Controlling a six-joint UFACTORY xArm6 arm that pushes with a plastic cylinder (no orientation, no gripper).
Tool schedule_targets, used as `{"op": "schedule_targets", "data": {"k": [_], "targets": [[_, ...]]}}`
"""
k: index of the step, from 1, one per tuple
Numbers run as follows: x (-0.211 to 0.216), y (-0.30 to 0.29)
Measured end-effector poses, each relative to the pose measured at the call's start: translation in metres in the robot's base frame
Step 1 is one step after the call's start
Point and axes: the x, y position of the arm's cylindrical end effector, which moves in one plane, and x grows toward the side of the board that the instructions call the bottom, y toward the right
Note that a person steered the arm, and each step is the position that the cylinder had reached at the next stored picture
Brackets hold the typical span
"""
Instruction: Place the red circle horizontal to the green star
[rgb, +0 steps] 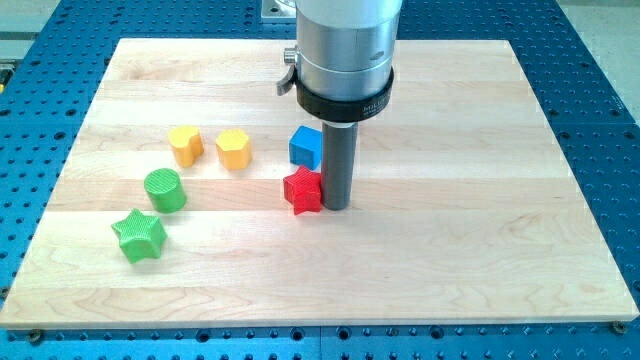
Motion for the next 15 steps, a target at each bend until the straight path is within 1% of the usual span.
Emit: {"op": "schedule_targets", "data": {"k": [1, 2, 3, 4, 5, 6, 7, 8, 9, 10, 11, 12, 13, 14, 15], "targets": [[-0.050, 0.081], [-0.158, 0.122], [-0.215, 0.082], [-0.209, 0.035], [-0.181, 0.017], [-0.137, 0.023], [-0.122, 0.037], [-0.143, 0.003], [-0.129, -0.038], [-0.084, 0.008], [-0.079, 0.053], [-0.097, 0.090], [-0.037, 0.075], [0.021, 0.026], [-0.001, 0.028]]}}
